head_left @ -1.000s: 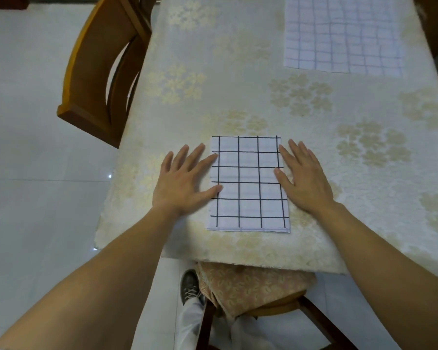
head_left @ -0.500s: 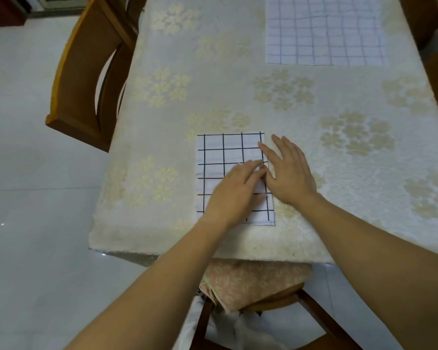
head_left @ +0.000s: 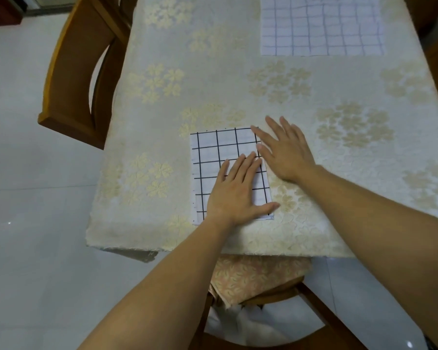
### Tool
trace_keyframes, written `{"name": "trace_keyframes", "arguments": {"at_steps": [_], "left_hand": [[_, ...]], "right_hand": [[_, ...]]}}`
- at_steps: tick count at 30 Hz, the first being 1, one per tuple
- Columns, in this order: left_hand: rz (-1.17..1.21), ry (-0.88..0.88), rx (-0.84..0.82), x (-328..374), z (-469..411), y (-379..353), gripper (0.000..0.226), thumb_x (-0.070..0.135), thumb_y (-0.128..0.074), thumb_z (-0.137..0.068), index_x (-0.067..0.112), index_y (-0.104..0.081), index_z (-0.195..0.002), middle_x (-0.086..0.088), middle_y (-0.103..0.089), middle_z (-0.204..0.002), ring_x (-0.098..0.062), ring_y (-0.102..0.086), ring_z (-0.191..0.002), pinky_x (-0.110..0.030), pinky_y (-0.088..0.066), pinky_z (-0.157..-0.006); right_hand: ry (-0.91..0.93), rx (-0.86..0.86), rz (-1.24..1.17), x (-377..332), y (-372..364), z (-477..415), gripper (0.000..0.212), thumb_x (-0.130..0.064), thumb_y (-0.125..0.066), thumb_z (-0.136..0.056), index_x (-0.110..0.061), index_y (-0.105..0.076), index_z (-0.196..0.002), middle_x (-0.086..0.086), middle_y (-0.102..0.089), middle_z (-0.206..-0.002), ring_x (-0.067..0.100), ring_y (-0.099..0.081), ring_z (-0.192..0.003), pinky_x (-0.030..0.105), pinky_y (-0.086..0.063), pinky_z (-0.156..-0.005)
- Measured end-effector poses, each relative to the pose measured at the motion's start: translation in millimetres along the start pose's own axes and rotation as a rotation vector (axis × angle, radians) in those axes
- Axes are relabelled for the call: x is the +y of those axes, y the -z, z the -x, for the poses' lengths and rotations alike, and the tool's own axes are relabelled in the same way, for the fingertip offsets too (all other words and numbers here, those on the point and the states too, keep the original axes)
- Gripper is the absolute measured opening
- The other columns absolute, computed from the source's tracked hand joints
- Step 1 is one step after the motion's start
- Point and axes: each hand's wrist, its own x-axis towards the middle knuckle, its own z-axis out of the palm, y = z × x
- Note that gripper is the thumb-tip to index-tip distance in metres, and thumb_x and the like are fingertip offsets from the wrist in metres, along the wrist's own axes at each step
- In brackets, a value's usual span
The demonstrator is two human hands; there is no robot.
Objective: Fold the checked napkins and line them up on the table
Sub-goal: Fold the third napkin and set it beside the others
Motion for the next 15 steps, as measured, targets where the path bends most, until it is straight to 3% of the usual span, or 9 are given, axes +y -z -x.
{"name": "trace_keyframes", "arguments": {"at_steps": [8, 15], "left_hand": [[-0.010, -0.011, -0.068, 2.1, -1.6, 4.7, 0.115, 0.099, -0.025, -0.076, 0.031, 0.003, -0.165, 0.005, 0.018, -0.171, -0.016, 0.021, -0.157, -0.053, 0.013, -0.125], [-0.046, -0.027, -0.159, 1.4, -4.0, 9.5, 0.126, 0.105, -0.031, -0.065, 0.038, 0.017, -0.161, 0.001, 0.030, -0.168, -0.022, 0.030, -0.154, -0.059, 0.017, -0.122]], "right_hand": [[-0.039, 0.009, 0.019, 1.0, 2.1, -9.0, 0.053, -0.061, -0.004, -0.103, -0.053, 0.002, -0.156, -0.009, 0.004, -0.169, 0.022, 0.007, -0.156, 0.046, 0.001, -0.125], [-0.075, 0.038, -0.022, -1.9, -0.7, -11.7, 0.054, -0.060, -0.008, -0.104, -0.052, -0.003, -0.156, -0.012, -0.002, -0.169, 0.019, 0.002, -0.156, 0.044, -0.002, -0.125]]}}
